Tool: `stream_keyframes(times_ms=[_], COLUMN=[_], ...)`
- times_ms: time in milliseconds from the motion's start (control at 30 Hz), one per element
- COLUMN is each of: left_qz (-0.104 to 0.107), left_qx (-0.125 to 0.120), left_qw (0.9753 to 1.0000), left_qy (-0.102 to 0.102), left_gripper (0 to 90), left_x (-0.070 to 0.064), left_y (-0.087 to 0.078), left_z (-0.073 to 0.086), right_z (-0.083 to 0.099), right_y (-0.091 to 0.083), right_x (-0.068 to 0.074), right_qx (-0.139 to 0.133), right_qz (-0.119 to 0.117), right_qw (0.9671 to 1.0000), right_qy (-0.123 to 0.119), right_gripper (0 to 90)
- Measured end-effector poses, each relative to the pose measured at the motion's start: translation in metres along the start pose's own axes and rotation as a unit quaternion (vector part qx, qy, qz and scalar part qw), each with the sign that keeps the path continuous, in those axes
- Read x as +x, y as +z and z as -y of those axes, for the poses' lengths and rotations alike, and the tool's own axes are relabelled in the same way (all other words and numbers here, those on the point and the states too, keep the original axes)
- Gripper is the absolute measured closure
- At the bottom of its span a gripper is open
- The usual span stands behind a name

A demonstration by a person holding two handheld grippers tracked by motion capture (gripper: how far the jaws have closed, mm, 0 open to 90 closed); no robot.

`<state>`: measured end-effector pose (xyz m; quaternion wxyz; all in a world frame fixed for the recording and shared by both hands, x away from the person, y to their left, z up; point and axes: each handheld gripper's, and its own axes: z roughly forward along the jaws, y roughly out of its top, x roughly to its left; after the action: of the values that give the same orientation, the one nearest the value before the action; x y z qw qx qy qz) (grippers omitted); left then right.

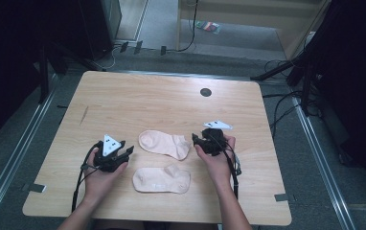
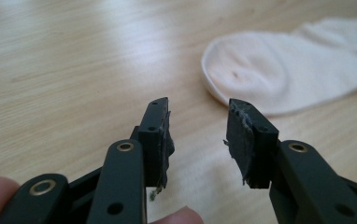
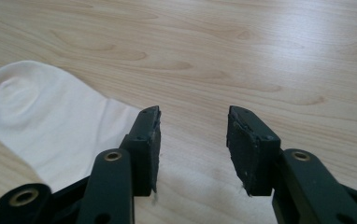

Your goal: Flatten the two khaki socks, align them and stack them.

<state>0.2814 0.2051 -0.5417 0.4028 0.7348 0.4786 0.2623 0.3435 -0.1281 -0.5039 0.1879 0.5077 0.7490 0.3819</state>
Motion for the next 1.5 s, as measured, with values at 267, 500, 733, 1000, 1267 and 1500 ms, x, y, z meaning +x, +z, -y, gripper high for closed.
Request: stream_keyframes(times_ms=[267,500,733,1000,1267,1500], left_qz=[0.036,0.053,0.068,0.081,0.091,0.106], left_qx=[0.008,0.049,0.070,0.082,0.050,0.023], left_qw=[0.9962,0.9942,0.9918,0.9921,0.9931,0.9929], left_qy=[-0.079,-0.079,-0.082,-0.050,-0.055,-0.050], left_gripper=[60.9,66.6,90.0,90.0,90.0,90.0], left_x=[0.015,0.012,0.009,0.006,0.003,-0.004], left_y=[0.028,0.050,0.055,0.050,0.027,-0.005], left_z=[-0.028,-0.037,-0.034,-0.033,-0.039,-0.045], right_z=[0.017,0.020,0.023,0.022,0.017,0.016], right_y=[-0.001,0.011,0.019,0.016,-0.002,-0.021], right_x=[0.004,0.010,0.013,0.014,0.015,0.019], right_qx=[0.002,0.023,0.044,0.018,-0.024,-0.038], right_qz=[-0.041,-0.069,-0.060,-0.026,-0.029,-0.039], right_qw=[0.9977,0.9935,0.9938,0.9984,0.9986,0.9981], right_qy=[0.054,0.087,0.082,0.047,0.036,0.027], right_gripper=[57.6,57.1,78.9,88.6,88.7,88.7])
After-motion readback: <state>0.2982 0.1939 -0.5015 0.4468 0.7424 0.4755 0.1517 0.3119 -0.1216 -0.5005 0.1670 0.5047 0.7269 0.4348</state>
